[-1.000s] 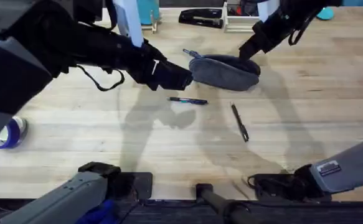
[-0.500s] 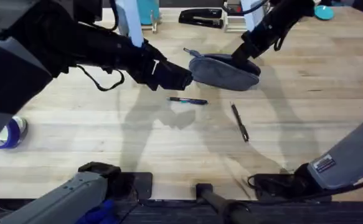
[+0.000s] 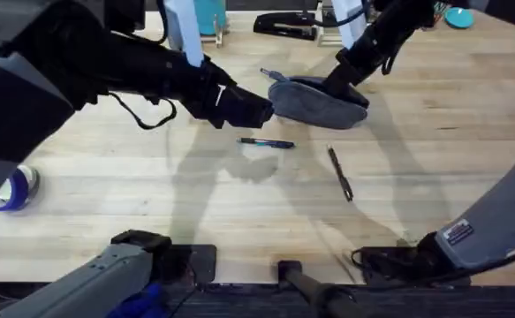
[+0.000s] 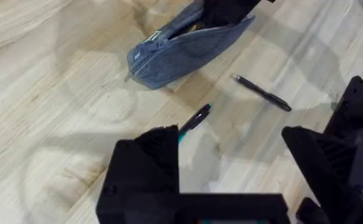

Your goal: Unzip the bag, pick up the pens from the table one at a time and place them inside, then zip the bag closed.

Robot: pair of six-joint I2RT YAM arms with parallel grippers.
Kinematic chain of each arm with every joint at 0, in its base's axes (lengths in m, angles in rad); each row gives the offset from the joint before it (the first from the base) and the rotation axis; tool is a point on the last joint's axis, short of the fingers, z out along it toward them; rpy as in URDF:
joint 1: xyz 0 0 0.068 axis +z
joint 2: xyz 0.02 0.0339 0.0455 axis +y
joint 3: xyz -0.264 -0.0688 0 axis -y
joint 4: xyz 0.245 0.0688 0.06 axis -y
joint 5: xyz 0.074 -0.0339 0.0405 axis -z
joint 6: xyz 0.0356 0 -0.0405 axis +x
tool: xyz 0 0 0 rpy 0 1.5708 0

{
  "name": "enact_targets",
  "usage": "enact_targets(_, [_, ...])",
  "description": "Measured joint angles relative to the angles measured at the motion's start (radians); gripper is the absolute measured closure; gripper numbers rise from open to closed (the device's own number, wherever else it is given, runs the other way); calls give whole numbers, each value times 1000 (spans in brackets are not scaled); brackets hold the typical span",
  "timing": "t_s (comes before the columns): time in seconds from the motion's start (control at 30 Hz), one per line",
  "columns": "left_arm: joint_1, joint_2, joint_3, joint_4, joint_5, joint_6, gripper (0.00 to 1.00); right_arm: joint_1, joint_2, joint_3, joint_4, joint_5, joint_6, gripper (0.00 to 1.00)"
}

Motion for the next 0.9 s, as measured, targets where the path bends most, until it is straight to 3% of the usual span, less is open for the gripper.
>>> enact_targets(0.07, [0,0,0,0,0,0,5,1,0,0,1,-2,1,799])
enact_targets(0.23, [0,0,0,0,0,0,6,13,0,0,8,-16,-15,80])
enact_targets(0.27, [0,0,0,0,0,0,6,16,0,0,9,-16,-19,26])
enact_targets(0.9, [0,0,0,0,0,0,6,17,0,0,9,-16,-22,3])
